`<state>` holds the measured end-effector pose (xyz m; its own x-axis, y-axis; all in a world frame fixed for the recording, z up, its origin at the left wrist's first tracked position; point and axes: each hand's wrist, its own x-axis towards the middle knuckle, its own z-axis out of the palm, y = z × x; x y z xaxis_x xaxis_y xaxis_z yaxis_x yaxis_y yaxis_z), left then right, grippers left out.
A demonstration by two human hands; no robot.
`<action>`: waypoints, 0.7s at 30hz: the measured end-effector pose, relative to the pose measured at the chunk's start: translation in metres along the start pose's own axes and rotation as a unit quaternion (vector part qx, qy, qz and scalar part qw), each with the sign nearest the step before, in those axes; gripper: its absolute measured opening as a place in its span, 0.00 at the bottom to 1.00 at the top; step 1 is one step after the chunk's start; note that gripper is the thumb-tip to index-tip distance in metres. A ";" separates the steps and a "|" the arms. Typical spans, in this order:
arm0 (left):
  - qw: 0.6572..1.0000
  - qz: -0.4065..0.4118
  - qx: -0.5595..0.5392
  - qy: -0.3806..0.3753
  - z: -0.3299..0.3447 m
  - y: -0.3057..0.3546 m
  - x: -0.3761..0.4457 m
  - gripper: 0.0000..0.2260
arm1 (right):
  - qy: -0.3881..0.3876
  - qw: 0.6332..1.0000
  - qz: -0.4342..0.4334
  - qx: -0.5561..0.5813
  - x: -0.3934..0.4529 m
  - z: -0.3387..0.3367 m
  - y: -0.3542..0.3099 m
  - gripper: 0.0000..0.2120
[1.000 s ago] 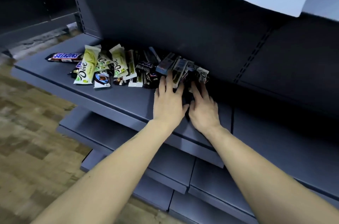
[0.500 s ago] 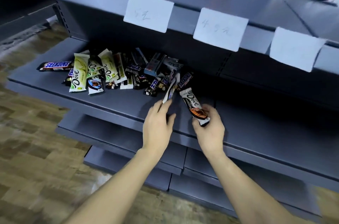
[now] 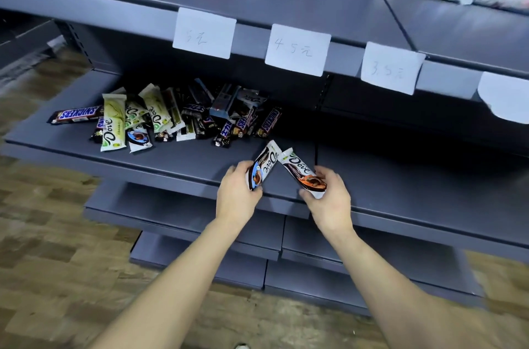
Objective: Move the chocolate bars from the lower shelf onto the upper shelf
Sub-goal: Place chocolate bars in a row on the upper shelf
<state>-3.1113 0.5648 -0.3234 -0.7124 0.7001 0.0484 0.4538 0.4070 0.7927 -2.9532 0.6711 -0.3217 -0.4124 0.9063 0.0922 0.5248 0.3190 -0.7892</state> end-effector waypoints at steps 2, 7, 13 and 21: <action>1.000 0.000 0.018 -0.003 -0.001 0.003 0.001 0.21 | 0.000 1.000 0.004 -0.018 0.001 -0.004 -0.001 0.27; 0.994 -0.004 0.111 -0.012 -0.004 0.005 0.007 0.14 | 0.015 0.999 0.014 -0.034 0.003 -0.016 0.001 0.26; 0.956 0.036 0.291 0.022 0.008 0.019 0.008 0.28 | 0.021 0.998 0.023 -0.050 0.003 -0.019 0.003 0.28; 0.952 0.184 0.238 -0.056 0.013 0.014 0.023 0.26 | 0.041 0.995 0.009 -0.093 0.003 -0.025 0.015 0.25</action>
<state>-3.1145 0.5943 -0.3194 -0.4098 0.8935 0.1836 0.8712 0.3238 0.3690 -2.9285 0.6857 -0.3178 -0.3440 0.9293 0.1343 0.6630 0.3417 -0.6661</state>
